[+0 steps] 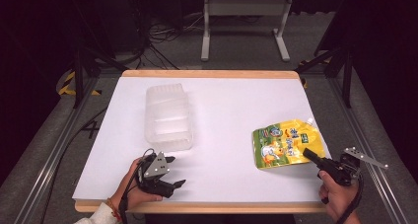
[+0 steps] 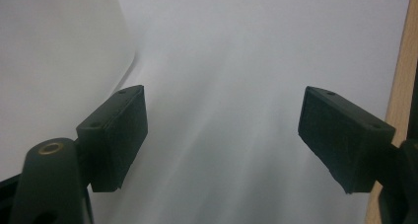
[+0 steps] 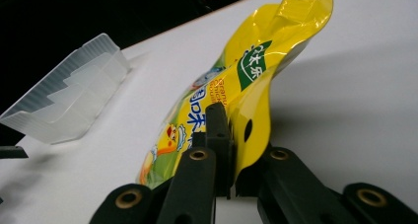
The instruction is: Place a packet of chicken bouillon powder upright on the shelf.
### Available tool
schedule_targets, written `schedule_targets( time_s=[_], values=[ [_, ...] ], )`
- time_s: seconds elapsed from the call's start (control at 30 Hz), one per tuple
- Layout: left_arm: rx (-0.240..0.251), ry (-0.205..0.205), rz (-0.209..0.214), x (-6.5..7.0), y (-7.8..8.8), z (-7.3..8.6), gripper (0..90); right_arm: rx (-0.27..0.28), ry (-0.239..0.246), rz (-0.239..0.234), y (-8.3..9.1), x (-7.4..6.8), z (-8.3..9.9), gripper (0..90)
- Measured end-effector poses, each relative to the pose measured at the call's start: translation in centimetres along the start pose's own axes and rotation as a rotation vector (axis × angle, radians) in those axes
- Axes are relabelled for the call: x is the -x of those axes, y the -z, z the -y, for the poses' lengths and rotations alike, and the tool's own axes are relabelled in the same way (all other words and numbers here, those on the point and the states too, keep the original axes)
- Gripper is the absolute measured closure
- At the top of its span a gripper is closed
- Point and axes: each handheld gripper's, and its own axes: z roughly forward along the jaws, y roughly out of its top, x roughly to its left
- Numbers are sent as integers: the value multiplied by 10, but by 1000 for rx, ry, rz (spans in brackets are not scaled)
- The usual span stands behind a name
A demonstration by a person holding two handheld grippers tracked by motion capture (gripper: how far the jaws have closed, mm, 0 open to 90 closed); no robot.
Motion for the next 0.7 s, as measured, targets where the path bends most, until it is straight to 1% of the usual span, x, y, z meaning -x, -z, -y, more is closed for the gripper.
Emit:
schedule_targets(
  time_s=[0.17, 0.2, 0.3, 0.37, 0.43, 0.57, 0.6, 0.63, 0.7],
  values=[
    [10, 10, -1, 0, 1, -1, 196, 41, 135, -38, 0, -24, -10, 899],
    [10, 7, -3, 0, 1, -1, 196, 47, 176, -44, 0, -31, -13, 899],
    [13, 9, -2, 0, 1, -1, 196, 57, 247, -69, -1, -47, -18, 900],
    [16, 9, -3, 0, 1, -2, 196, 61, 280, -83, -3, -55, -20, 900],
    [17, 9, -3, 0, 2, -2, 196, 63, 326, -84, -5, -64, -22, 900],
    [17, 8, -5, 0, 2, -2, 195, 60, 385, -97, -9, -80, -25, 900],
    [17, 8, -5, 0, 2, -2, 195, 60, 385, -97, -9, -80, -25, 900],
    [17, 8, -5, 0, 2, -2, 195, 62, 420, -91, -11, -87, -25, 900],
    [19, 9, -6, 0, 2, -3, 194, 64, 427, -91, -11, -89, -26, 900]
  ],
)
